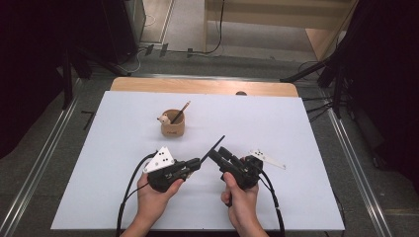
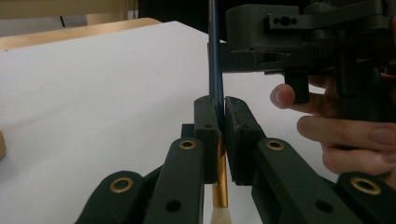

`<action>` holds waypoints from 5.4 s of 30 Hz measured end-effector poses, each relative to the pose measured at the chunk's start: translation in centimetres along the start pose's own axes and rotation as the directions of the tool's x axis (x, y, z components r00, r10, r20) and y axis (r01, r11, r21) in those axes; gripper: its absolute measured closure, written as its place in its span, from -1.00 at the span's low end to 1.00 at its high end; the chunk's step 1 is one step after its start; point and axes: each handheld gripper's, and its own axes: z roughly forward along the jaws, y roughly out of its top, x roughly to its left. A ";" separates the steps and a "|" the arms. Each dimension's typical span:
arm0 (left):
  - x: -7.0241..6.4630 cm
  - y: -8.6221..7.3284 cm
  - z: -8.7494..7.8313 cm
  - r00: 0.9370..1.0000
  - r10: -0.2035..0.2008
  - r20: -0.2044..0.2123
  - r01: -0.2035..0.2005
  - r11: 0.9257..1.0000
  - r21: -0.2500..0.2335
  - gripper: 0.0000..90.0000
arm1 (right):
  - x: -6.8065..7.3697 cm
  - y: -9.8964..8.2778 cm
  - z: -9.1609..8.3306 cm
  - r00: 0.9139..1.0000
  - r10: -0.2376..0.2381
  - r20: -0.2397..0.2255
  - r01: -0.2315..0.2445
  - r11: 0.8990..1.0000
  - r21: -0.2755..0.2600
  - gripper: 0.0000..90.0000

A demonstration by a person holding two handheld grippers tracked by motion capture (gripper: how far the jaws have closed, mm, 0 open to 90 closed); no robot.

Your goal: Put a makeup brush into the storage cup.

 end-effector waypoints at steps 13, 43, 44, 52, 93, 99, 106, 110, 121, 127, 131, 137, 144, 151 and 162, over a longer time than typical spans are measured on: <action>-1.2 -0.3 0.5 1.000 0.019 -0.019 -0.019 1.000 -0.018 0.89 | -0.8 -0.7 0.5 0.982 0.148 -0.120 -0.147 0.989 0.022 0.43; -0.9 -0.7 0.6 0.999 -0.010 -0.035 0.009 1.000 -0.008 0.47 | -1.3 -0.9 -0.1 1.000 -0.004 -0.006 0.004 1.000 -0.005 0.88; -0.8 -0.7 0.5 0.999 -0.011 -0.043 0.011 1.000 -0.007 0.47 | -1.2 -0.8 -0.1 1.000 -0.025 0.008 0.025 1.000 -0.009 0.88; -0.1 -0.3 -0.3 0.997 -0.021 -0.072 0.021 1.000 -0.008 0.43 | -0.1 -0.1 -0.8 0.967 -0.222 0.127 0.226 0.974 -0.014 0.88; 0.2 2.6 -2.1 1.000 -0.022 -0.022 0.025 0.991 0.130 0.37 | 3.9 -3.1 1.7 0.299 -0.933 0.202 0.865 0.354 0.356 0.88; 0.1 2.9 -2.1 1.000 -0.023 -0.014 0.025 0.987 0.161 0.41 | 4.2 -4.3 2.3 0.204 -0.966 0.156 0.886 0.250 0.391 0.88; 0.0 3.0 -1.8 0.998 -0.057 -0.013 0.058 0.979 0.197 0.49 | 4.5 -5.2 2.7 0.097 -0.987 0.125 0.902 0.141 0.408 0.88; 0.0 2.9 -1.4 0.997 -0.070 -0.012 0.071 0.971 0.229 0.61 | 4.8 -5.8 2.8 0.038 -0.992 0.123 0.903 0.086 0.420 0.88; 0.2 2.7 -1.1 0.996 -0.089 0.010 0.083 0.960 0.268 0.91 | 4.6 -5.9 2.8 0.041 -0.993 0.109 0.909 0.082 0.410 0.88; 0.5 2.7 -1.6 0.996 -0.083 0.006 0.080 0.969 0.232 0.92 | 4.4 -4.9 2.6 0.184 -0.978 0.093 0.910 0.205 0.361 0.58; 0.8 2.8 -2.1 0.997 -0.077 -0.016 0.079 0.979 0.187 0.92 | 4.0 -3.9 2.1 0.338 -0.935 0.104 0.884 0.354 0.305 0.12; 1.1 2.6 -2.6 0.996 -0.079 -0.040 0.083 0.989 0.125 0.92 | 4.1 -2.9 1.2 0.518 -0.840 0.162 0.808 0.543 0.229 -0.65; 1.3 2.3 -3.0 0.995 -0.087 -0.055 0.090 0.995 0.044 0.92 | 4.0 -1.4 0.0 0.734 -0.665 0.142 0.654 0.747 0.119 -0.94; 1.0 2.0 -3.2 0.995 -0.081 -0.060 0.080 0.996 -0.027 0.92 | 4.1 -1.4 -0.2 0.854 -0.493 0.164 0.487 0.870 0.080 -1.00; 0.3 1.3 -2.8 0.998 -0.058 -0.040 0.053 0.992 -0.115 0.91 | 3.0 -1.6 -0.1 0.979 -0.178 0.095 0.175 0.984 0.042 -0.96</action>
